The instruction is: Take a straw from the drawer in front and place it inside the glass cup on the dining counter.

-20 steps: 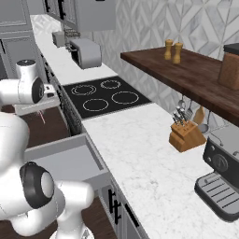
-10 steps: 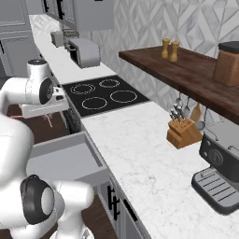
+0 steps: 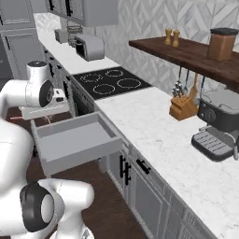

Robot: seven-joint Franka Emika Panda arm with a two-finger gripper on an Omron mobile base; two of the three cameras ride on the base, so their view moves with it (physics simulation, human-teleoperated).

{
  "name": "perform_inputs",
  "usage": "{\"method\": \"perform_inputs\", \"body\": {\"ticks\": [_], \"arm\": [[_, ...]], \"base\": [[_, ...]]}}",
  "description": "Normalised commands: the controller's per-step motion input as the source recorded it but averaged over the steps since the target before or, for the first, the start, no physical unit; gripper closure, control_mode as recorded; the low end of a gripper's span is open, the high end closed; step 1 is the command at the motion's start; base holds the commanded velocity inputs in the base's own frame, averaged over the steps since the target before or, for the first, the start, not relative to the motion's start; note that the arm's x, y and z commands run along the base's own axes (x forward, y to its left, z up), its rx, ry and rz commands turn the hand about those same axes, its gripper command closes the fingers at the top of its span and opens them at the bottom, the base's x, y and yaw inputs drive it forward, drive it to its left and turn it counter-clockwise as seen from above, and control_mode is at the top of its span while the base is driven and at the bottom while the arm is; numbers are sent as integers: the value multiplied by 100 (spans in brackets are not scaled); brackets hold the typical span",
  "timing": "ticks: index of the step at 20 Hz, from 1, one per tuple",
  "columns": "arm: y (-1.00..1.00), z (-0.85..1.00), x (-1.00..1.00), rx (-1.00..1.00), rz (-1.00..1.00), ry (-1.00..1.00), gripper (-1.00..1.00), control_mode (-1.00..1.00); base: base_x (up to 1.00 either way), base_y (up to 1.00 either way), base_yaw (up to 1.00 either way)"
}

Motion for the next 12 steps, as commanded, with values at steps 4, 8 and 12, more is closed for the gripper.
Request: {"method": "perform_inputs", "body": {"ticks": [4, 8, 12], "arm": [[0, 0, 0, 0, 0, 0, 100, 100], [0, 0, 0, 0, 0, 0, 100, 100], [0, 0, 0, 0, 0, 0, 100, 100]], "base": [[-81, 100, 47], [-37, 100, 83], [-21, 100, 81]]}}
